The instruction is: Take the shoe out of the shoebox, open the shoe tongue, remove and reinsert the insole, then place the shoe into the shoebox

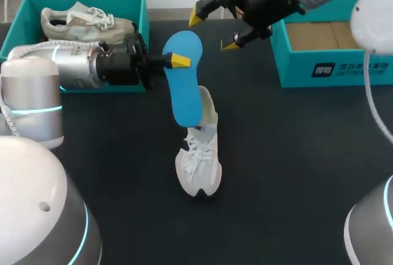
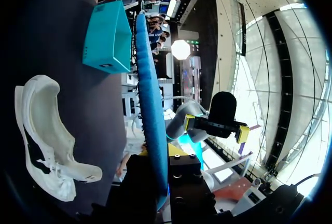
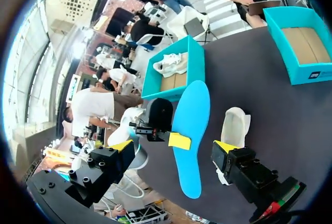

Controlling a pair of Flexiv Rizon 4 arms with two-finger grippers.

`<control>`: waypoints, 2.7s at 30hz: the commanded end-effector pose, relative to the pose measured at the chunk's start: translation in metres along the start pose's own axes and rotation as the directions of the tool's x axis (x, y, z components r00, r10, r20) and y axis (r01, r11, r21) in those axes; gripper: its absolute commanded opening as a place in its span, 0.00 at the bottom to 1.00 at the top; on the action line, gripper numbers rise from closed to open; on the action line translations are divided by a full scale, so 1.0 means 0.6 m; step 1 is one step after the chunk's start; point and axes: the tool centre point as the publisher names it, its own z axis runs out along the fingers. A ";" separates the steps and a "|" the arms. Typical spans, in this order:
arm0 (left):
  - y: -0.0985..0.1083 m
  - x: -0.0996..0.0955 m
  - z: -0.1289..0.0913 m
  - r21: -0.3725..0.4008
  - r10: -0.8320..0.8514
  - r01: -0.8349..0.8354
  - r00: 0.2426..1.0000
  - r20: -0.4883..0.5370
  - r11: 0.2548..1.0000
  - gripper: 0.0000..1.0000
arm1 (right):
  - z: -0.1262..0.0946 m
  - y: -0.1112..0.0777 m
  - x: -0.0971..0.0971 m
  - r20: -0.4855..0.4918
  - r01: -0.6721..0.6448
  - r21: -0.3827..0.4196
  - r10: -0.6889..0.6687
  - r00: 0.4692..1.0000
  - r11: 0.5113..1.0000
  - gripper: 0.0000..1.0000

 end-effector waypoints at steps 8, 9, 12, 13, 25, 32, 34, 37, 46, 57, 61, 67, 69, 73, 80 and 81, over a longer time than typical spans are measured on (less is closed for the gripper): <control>0.000 -0.002 0.000 0.000 0.001 -0.001 1.000 -0.002 1.000 0.00 | 0.010 -0.011 -0.017 -0.512 0.014 0.026 0.002 0.859 1.000 1.00; 0.000 -0.002 0.000 0.000 0.001 -0.001 1.000 -0.002 1.000 0.00 | 0.011 -0.012 -0.022 -0.530 0.015 0.036 0.006 0.848 0.999 1.00; 0.000 -0.002 0.000 0.000 0.001 -0.001 1.000 -0.002 1.000 0.00 | 0.013 -0.016 -0.038 -0.536 0.029 0.076 0.017 0.844 0.997 1.00; 0.000 -0.002 0.000 0.000 0.001 -0.001 1.000 -0.002 1.000 0.00 | 0.013 -0.017 -0.042 -0.536 0.042 0.085 0.010 0.844 0.996 1.00; 0.000 -0.002 0.000 0.000 0.001 -0.001 1.000 -0.002 1.000 0.00 | 0.004 -0.028 -0.100 -0.543 0.032 0.148 0.054 0.838 0.988 1.00; 0.000 -0.002 0.000 0.000 0.001 -0.001 1.000 -0.002 1.000 0.00 | 0.017 -0.025 -0.127 -0.527 0.005 0.185 0.095 0.845 0.983 1.00; 0.000 -0.002 0.000 0.000 0.001 -0.001 1.000 -0.002 1.000 0.00 | 0.023 -0.025 -0.135 -0.543 -0.014 0.167 0.104 0.833 0.986 1.00; 0.000 -0.002 0.000 0.000 0.001 -0.001 1.000 -0.002 1.000 0.00 | 0.024 -0.025 -0.136 -0.544 -0.020 0.150 0.099 0.833 0.989 1.00; -0.001 -0.006 -0.003 -0.040 0.126 -0.126 0.992 -0.004 0.991 0.00 | 0.024 -0.025 -0.136 -0.544 -0.020 0.150 0.099 0.833 0.989 1.00; -0.011 0.033 -0.020 -0.108 0.533 -0.527 0.845 0.034 0.843 0.00 | 0.024 -0.025 -0.136 -0.544 -0.020 0.150 0.099 0.833 0.989 1.00; -0.012 0.053 -0.029 -0.094 0.662 -0.659 0.750 -0.010 0.746 0.00 | 0.024 -0.025 -0.136 -0.544 -0.020 0.150 0.099 0.833 0.989 1.00; -0.013 0.067 -0.034 -0.093 0.766 -0.771 0.637 -0.090 0.630 0.00 | 0.024 -0.025 -0.136 -0.544 -0.020 0.150 0.099 0.833 0.989 1.00; -0.014 0.069 -0.033 -0.088 0.747 -0.752 0.659 -0.088 0.653 0.00 | 0.024 -0.025 -0.136 -0.544 -0.020 0.150 0.099 0.833 0.989 1.00; -0.014 0.069 -0.033 -0.088 0.747 -0.752 0.659 -0.088 0.653 0.00 | 0.024 -0.025 -0.136 -0.544 -0.020 0.150 0.099 0.833 0.989 1.00; -0.012 0.066 -0.032 -0.073 0.761 -0.766 0.643 -0.090 0.639 0.00 | 0.024 -0.025 -0.136 -0.544 -0.020 0.150 0.099 0.833 0.989 1.00; -0.013 0.068 -0.030 -0.058 0.808 -0.812 0.583 -0.088 0.580 0.00 | 0.024 -0.025 -0.136 -0.544 -0.020 0.150 0.099 0.833 0.989 1.00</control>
